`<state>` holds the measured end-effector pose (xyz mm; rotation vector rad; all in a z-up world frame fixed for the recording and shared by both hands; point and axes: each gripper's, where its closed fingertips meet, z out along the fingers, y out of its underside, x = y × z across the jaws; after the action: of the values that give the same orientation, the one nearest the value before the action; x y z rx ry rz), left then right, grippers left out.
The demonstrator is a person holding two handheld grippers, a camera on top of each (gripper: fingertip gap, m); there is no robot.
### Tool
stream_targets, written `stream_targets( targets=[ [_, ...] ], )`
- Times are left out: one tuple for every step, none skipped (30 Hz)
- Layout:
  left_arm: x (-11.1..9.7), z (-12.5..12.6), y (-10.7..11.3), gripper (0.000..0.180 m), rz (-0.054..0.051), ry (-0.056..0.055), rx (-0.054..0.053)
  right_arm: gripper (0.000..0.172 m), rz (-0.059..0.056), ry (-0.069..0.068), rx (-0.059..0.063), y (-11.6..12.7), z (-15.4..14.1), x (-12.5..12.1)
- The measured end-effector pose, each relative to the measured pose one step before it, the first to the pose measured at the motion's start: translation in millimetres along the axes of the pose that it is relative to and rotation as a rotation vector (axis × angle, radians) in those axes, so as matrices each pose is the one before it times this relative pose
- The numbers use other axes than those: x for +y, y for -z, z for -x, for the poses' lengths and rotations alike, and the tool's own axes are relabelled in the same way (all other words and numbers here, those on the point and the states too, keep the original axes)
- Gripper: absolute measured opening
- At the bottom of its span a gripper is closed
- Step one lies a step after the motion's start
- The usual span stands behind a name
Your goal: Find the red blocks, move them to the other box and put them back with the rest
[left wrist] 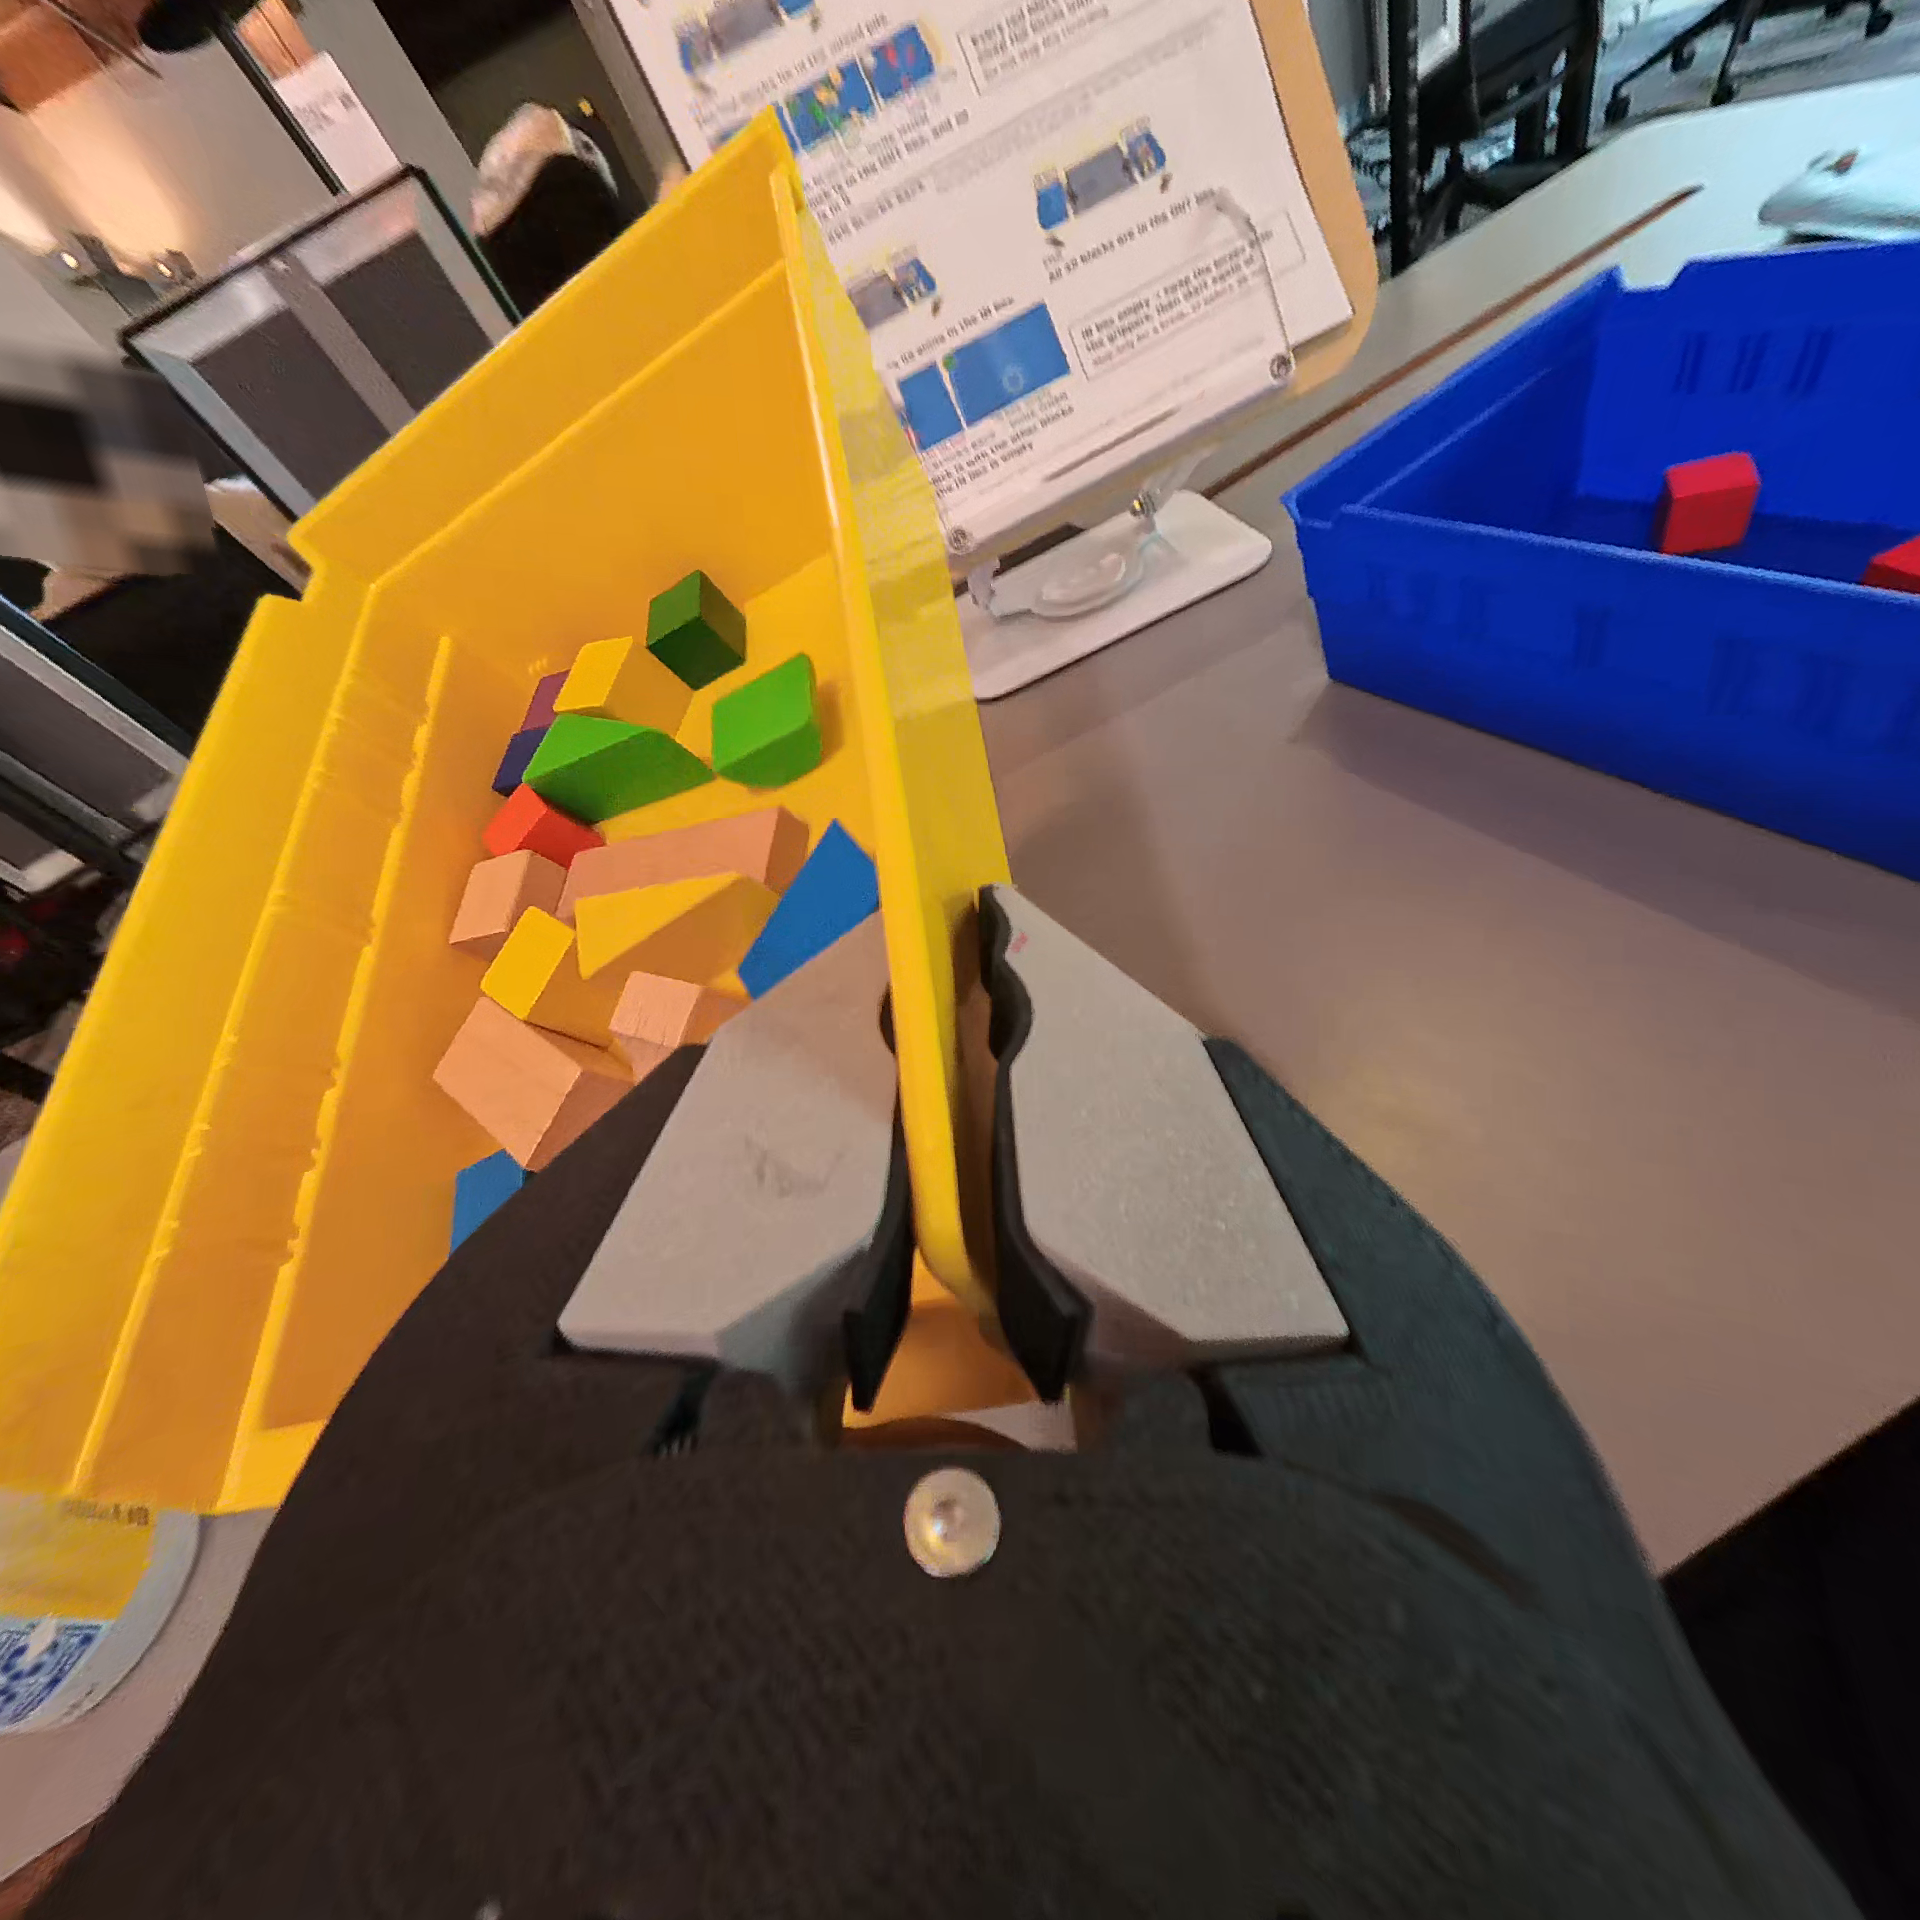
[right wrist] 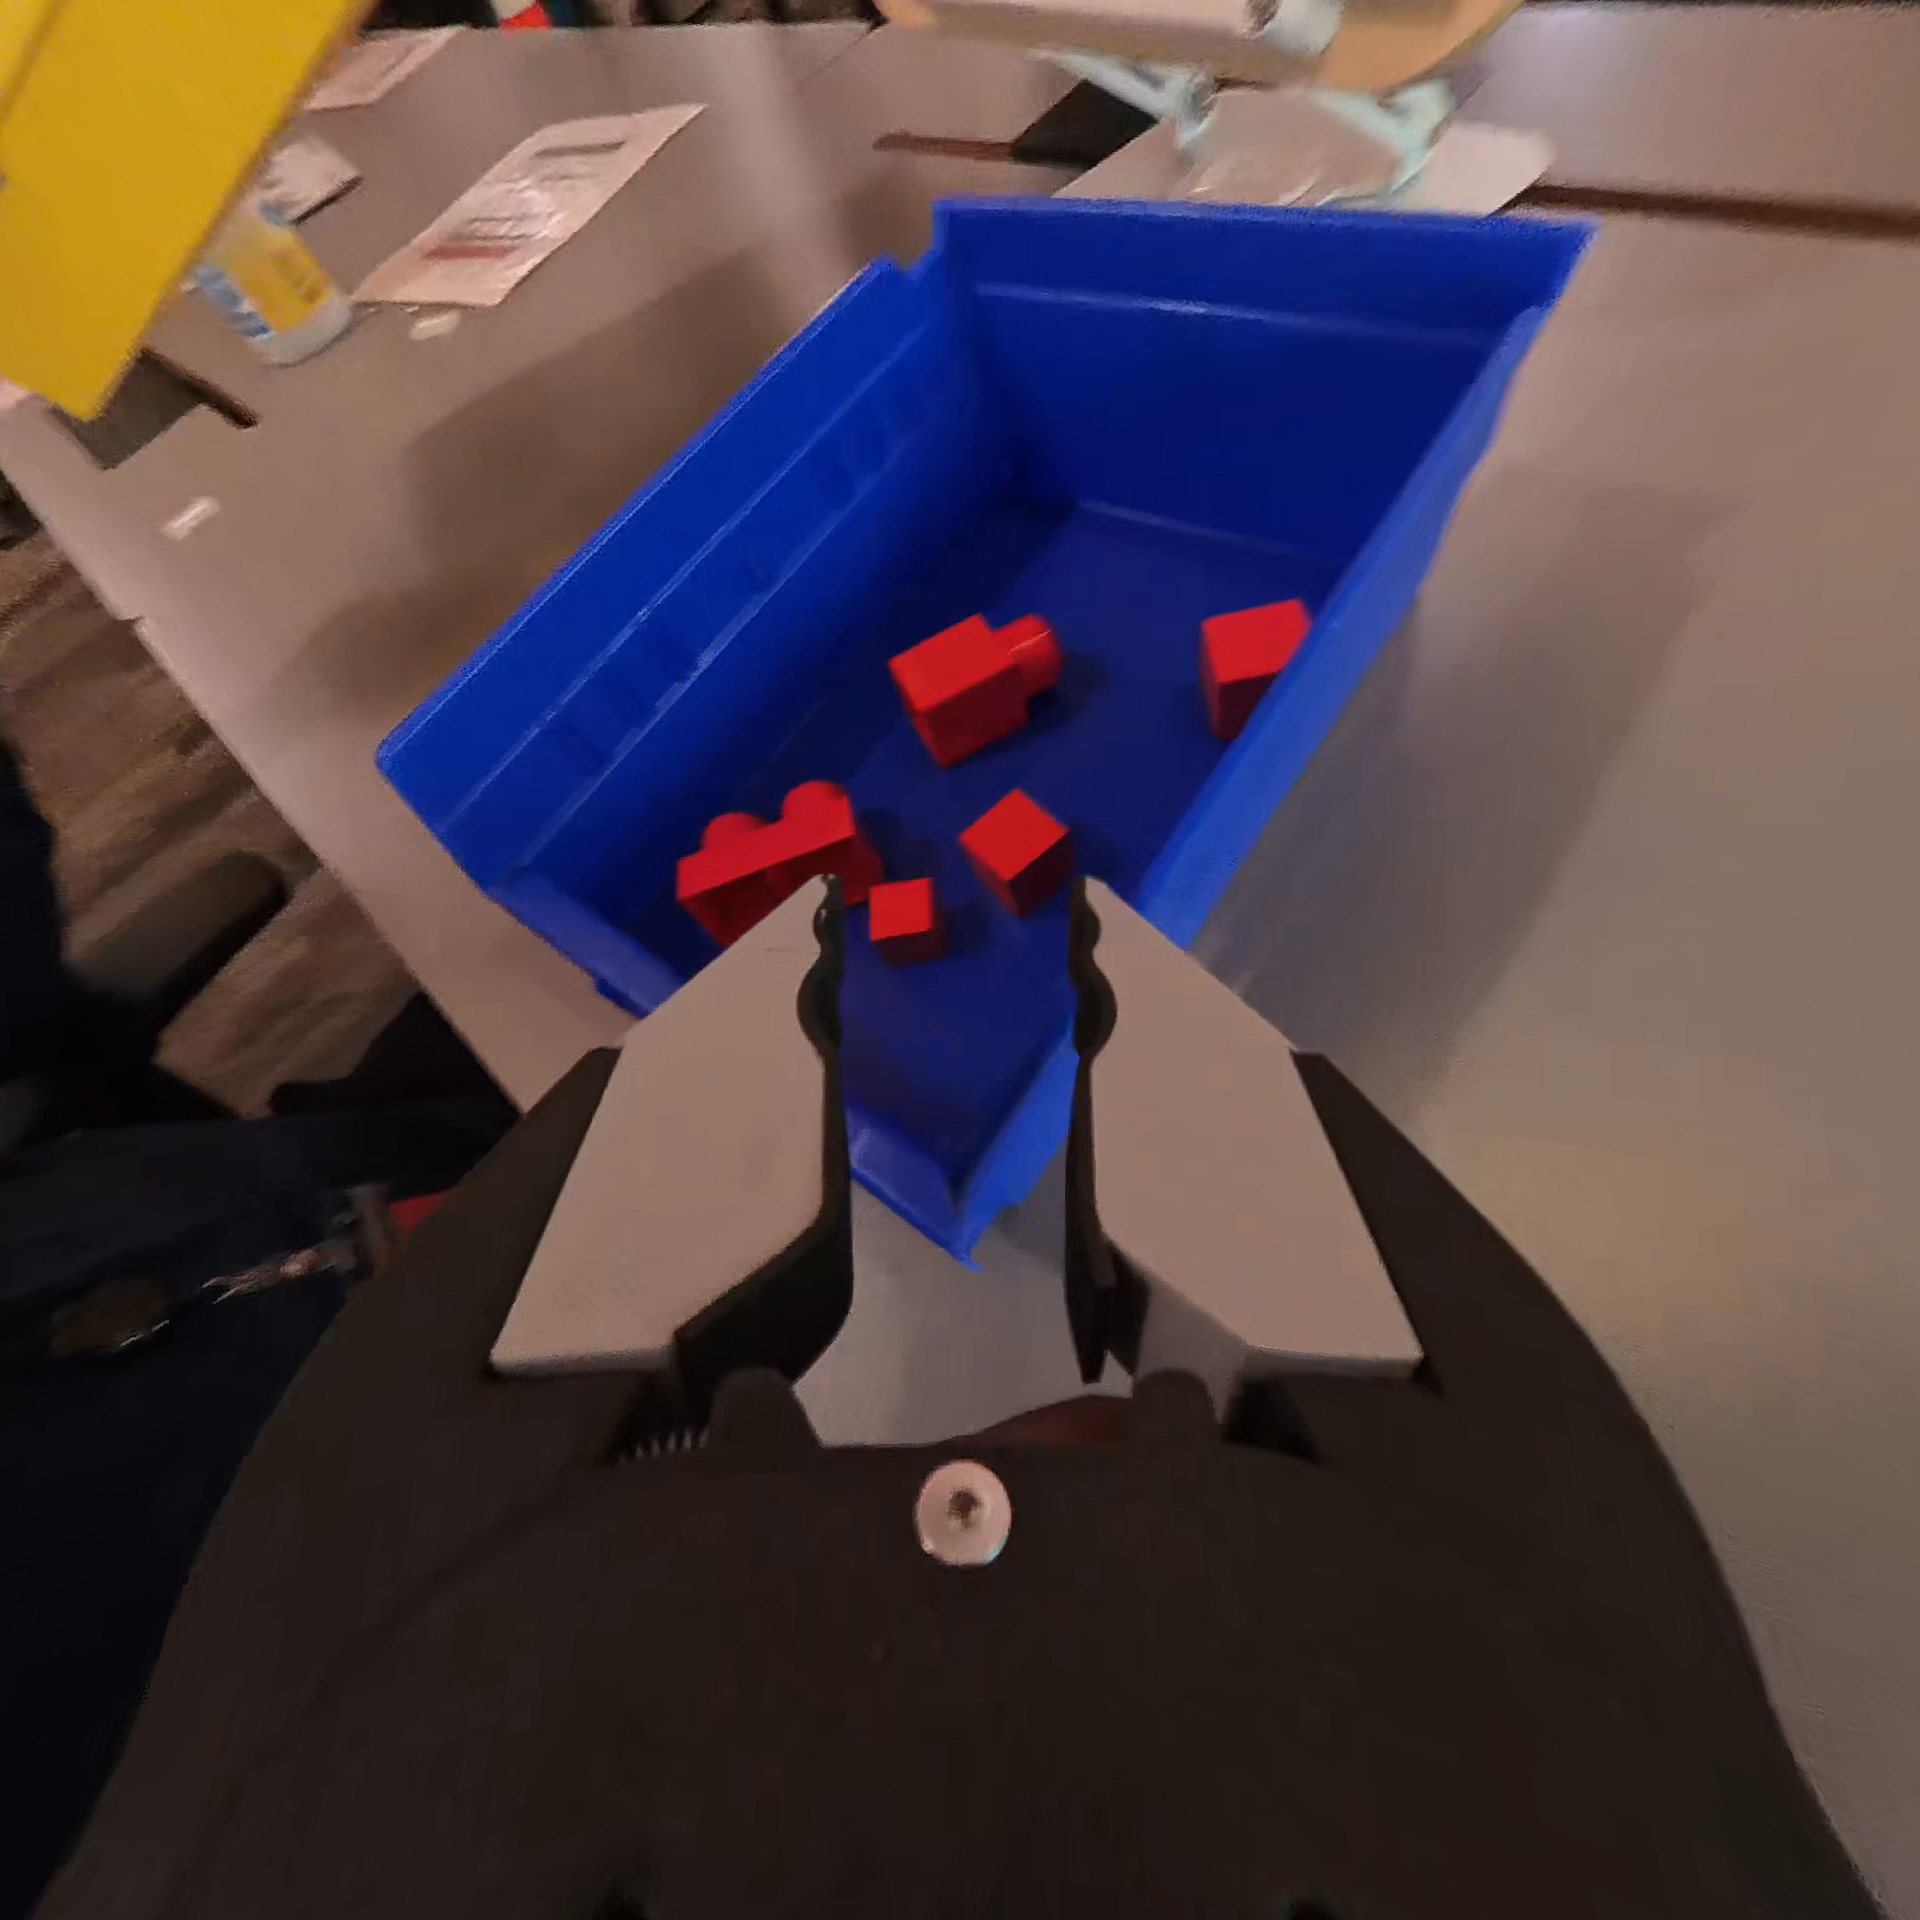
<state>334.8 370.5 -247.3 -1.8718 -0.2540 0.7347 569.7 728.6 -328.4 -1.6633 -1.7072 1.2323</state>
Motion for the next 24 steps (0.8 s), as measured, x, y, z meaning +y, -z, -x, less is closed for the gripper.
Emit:
stream_targets(
  targets=[
    [2.83,-2.28,-3.34,0.003,0.0125,-0.0003,0.0075,0.038,0.0218,-0.0057,-0.0145,-4.98,2.57,2.4],
    [2.65,-1.95,-3.44,0.003,0.0087,0.0005,0.009,0.032,0.0226,0.0062,0.0228,-2.78,-1.94,1.52],
    [2.18,-1.58,-2.93,0.003,0.0062,-0.0038,0.0073,0.025,0.0158,0.016,0.0601,1.07,-6.24,-0.56],
    [1.47,-1.03,-2.03,0.003,0.0031,-0.0057,0.0035,0.022,-0.0083,0.0166,0.0815,5.53,-8.86,-4.0],
    [1.02,-0.92,-1.35,0.003,0.002,-0.0049,0.003,0.028,-0.0326,0.0107,0.0739,8.44,-8.69,-6.64],
    [0.35,-0.1,-0.85,0.003,-0.0004,-0.0042,-0.0011,0.031,-0.0414,-0.0007,0.0532,9.59,-7.48,-7.14],
    [-0.21,0.3,-0.66,0.003,-0.0019,-0.0016,-0.0032,0.035,-0.038,-0.0133,0.0382,8.71,-6.95,-5.96],
    [-0.14,0.19,-0.41,0.003,-0.0006,-0.0046,-0.0036,0.041,-0.0244,-0.0192,0.0217,6.36,-5.42,-3.3],
    [0.03,0.2,-0.32,0.003,0.0017,-0.0126,-0.007,0.042,-0.0017,-0.0203,0.0016,3.0,-2.61,0.79],
    [0.28,-0.34,-0.23,0.003,0.0047,-0.0167,-0.0079,0.042,0.0223,-0.0189,-0.0103,-0.57,-0.68,5.09],
    [-0.06,-0.55,-0.06,0.003,0.0049,-0.0149,-0.0078,0.044,0.0381,-0.0158,-0.007,-4.14,-0.77,7.81],
    [-0.98,-0.54,0.01,0.003,0.0024,-0.0088,-0.0079,0.049,0.0453,-0.0097,0.0008,-6.92,-1.2,8.69],
    [-1.42,-0.65,0.37,0.003,-0.0003,-0.0034,-0.0047,0.053,0.0464,-0.0017,-0.0007,-8.8,0.13,8.08],
    [-1.51,-0.71,0.61,0.003,-0.0026,-0.0016,-0.0006,0.051,0.0396,0.007,-0.0162,-9.38,4.13,6.26],
    [-1.68,-0.95,1.1,0.003,-0.0043,-0.0017,0.0027,0.043,0.0274,0.0154,-0.0364,-9.2,8.68,3.62],
    [-1.61,-1.05,1.19,0.003,-0.0055,0.0001,0.005,0.023,0.015,0.0157,-0.0178,-8.87,6.84,0.98],
    [-1.83,-1.43,1.04,0.003,-0.0062,0.0035,0.0065,0.024,0.0125,0.0127,0.0297,-8.35,0.58,-0.31],
    [-1.84,-1.95,0.54,0.003,-0.005,0.0033,0.0055,0.02,0.0119,0.0154,0.0443,-7.71,0.01,-1.23],
    [-1.56,-2.31,0.06,0.003,-0.0026,-0.0009,0.004,0.021,0.0031,0.0251,0.0375,-7.17,3.24,-2.88],
    [-1.14,-2.63,-0.52,0.003,-0.0005,-0.0053,0.0035,0.022,-0.0047,0.0354,0.0222,-6.55,6.73,-4.35],
    [-0.77,-2.61,-0.74,0.004,0.0005,-0.0072,0.0042,0.024,-0.0098,0.0274,-0.0001,-6.36,10.31,-5.5],
    [-0.84,-2.45,-0.58,0.004,-0.0009,-0.0041,0.0055,0.027,-0.0136,0.0105,-0.018,-6.45,12.47,-6.31],
    [-1.1,-1.93,-0.05,0.004,-0.0035,0.0017,0.007,0.029,-0.0167,0.0015,-0.0281,-6.76,13.56,-6.66],
    [-1.01,-1.27,0.4,0.003,-0.0047,0.0054,0.0081,0.032,-0.0173,0.0036,-0.0302,-7.42,13.64,-6.63]
  ],
)
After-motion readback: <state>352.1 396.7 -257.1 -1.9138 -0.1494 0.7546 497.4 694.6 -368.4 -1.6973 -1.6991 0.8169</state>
